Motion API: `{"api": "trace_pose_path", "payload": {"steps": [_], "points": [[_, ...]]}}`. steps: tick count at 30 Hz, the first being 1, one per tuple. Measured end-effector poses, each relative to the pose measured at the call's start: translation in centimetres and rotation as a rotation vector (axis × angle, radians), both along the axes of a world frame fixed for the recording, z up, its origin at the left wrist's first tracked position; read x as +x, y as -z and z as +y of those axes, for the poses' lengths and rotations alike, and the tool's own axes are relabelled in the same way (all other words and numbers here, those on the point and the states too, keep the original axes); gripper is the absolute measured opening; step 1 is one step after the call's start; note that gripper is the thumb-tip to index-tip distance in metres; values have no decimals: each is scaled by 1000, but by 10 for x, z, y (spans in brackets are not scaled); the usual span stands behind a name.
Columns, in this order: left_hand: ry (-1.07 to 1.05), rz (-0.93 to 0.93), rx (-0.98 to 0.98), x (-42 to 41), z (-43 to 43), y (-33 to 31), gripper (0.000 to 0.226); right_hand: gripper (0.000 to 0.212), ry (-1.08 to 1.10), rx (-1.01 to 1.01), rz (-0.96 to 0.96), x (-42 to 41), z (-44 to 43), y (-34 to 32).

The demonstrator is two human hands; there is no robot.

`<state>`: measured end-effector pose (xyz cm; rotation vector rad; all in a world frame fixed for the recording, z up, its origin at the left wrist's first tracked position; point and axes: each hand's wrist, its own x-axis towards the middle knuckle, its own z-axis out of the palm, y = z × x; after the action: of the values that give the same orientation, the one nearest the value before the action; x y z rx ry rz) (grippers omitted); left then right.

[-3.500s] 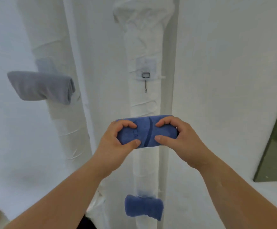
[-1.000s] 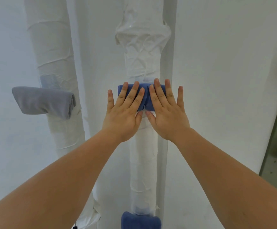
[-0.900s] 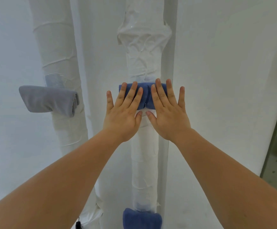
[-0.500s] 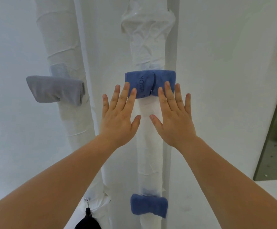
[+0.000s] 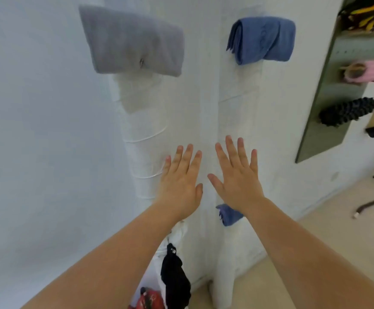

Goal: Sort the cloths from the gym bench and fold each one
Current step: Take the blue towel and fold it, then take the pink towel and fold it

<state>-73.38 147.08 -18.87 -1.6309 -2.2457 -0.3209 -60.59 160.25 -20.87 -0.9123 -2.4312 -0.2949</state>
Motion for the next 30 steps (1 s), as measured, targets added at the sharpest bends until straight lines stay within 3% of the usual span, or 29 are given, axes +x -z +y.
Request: {"api": "trace_pose_path", "payload": {"steps": [6, 12, 26, 30], "points": [[259, -79, -186, -34, -110, 25, 82, 79, 260, -165, -78, 18, -147, 41], [335, -142, -310, -40, -170, 54, 80, 79, 455, -410, -240, 60, -253, 52], [720, -231, -644, 65, -253, 192, 64, 70, 759, -972, -371, 193, -429, 182], [753, -316, -768, 116, -269, 215, 61, 69, 854, -1109, -311, 249, -470, 215]]}}
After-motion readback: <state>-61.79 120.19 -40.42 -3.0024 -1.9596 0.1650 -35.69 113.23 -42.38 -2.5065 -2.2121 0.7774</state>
